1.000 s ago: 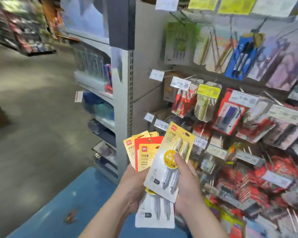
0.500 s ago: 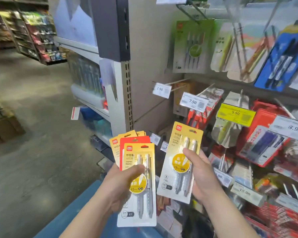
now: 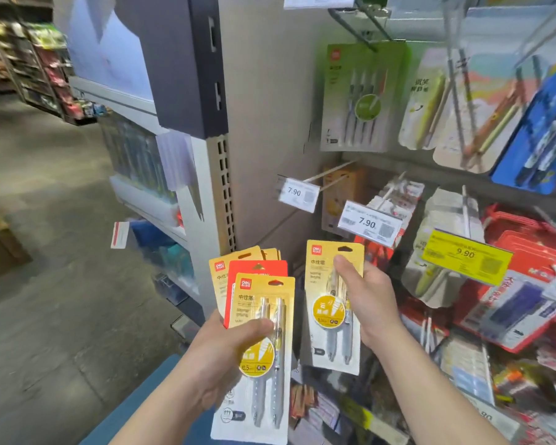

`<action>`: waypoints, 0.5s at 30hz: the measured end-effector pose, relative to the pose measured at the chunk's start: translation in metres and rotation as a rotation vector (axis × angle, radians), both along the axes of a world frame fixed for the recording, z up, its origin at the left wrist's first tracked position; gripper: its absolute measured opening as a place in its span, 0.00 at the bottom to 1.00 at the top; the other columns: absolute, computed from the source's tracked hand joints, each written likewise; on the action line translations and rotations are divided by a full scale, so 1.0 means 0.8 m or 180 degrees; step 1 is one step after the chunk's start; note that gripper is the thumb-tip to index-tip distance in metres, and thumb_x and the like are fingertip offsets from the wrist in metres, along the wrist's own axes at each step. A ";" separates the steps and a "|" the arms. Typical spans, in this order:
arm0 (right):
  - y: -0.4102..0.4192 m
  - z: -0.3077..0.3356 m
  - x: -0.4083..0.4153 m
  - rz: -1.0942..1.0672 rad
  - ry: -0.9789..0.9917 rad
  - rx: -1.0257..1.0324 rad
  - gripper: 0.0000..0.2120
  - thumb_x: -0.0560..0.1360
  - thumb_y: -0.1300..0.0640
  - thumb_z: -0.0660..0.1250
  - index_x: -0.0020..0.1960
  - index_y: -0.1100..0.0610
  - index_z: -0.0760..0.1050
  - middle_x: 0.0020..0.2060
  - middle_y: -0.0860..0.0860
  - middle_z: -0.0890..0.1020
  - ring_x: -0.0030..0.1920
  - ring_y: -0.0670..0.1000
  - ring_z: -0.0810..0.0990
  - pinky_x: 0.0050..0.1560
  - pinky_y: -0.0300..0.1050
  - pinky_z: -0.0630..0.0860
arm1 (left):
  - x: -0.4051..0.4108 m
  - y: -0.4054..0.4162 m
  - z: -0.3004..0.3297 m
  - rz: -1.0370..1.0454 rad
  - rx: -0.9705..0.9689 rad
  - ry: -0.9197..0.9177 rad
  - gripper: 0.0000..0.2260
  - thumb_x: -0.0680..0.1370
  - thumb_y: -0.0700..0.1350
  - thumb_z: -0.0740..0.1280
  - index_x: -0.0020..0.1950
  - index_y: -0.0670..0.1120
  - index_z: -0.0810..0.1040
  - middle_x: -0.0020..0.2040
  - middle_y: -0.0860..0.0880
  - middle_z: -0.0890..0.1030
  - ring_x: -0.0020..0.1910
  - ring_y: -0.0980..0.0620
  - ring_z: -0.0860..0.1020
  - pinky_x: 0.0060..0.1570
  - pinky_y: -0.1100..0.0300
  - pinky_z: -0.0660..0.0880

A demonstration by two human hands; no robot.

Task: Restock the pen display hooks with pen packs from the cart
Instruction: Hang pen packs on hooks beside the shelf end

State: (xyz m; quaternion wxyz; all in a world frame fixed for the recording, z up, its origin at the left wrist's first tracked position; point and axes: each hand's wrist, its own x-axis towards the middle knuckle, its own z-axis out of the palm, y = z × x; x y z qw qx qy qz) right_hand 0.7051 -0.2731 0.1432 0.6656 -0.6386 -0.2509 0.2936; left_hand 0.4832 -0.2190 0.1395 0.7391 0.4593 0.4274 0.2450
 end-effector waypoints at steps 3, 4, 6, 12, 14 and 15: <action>0.023 0.009 0.005 -0.0030 -0.0282 -0.0102 0.04 0.79 0.57 0.71 0.52 0.55 0.84 0.47 0.49 0.89 0.52 0.52 0.87 0.62 0.60 0.80 | 0.001 0.003 0.003 -0.0068 -0.0018 -0.0062 0.24 0.70 0.34 0.77 0.65 0.44 0.77 0.55 0.43 0.87 0.56 0.41 0.85 0.66 0.43 0.75; 0.032 0.012 0.006 -0.0032 -0.0397 -0.0124 0.05 0.79 0.55 0.71 0.52 0.54 0.84 0.48 0.48 0.88 0.52 0.52 0.87 0.62 0.60 0.80 | 0.001 0.004 0.004 -0.0091 -0.0027 -0.0078 0.24 0.70 0.33 0.77 0.65 0.44 0.77 0.55 0.43 0.87 0.56 0.41 0.85 0.64 0.44 0.76; 0.047 0.022 0.007 -0.0078 -0.0550 -0.0226 0.11 0.77 0.46 0.72 0.52 0.54 0.84 0.49 0.46 0.87 0.54 0.51 0.85 0.64 0.57 0.78 | -0.001 0.006 0.005 -0.0134 -0.0042 -0.0105 0.26 0.69 0.33 0.77 0.65 0.45 0.77 0.55 0.43 0.87 0.55 0.41 0.86 0.64 0.44 0.76; 0.094 0.045 0.004 -0.0284 -0.1112 -0.0055 0.11 0.82 0.48 0.65 0.60 0.54 0.75 0.53 0.54 0.80 0.54 0.55 0.79 0.52 0.41 0.73 | -0.003 0.015 0.010 -0.0118 -0.0014 -0.0120 0.23 0.73 0.31 0.74 0.65 0.44 0.76 0.54 0.41 0.87 0.52 0.41 0.87 0.53 0.49 0.80; 0.106 0.049 0.000 -0.0209 -0.1145 0.0086 0.05 0.83 0.54 0.63 0.58 0.48 0.71 0.44 0.51 0.78 0.41 0.50 0.77 0.34 0.33 0.70 | -0.001 0.018 0.011 -0.0116 -0.0047 -0.0167 0.24 0.73 0.31 0.75 0.66 0.44 0.76 0.54 0.41 0.87 0.52 0.40 0.87 0.53 0.47 0.80; 0.110 0.050 -0.002 -0.0144 -0.1099 0.0084 0.07 0.83 0.55 0.63 0.59 0.46 0.70 0.41 0.50 0.78 0.36 0.48 0.76 0.30 0.33 0.68 | 0.000 0.018 0.012 -0.0108 -0.0052 -0.0177 0.24 0.72 0.31 0.75 0.66 0.43 0.76 0.53 0.41 0.87 0.51 0.41 0.87 0.51 0.49 0.81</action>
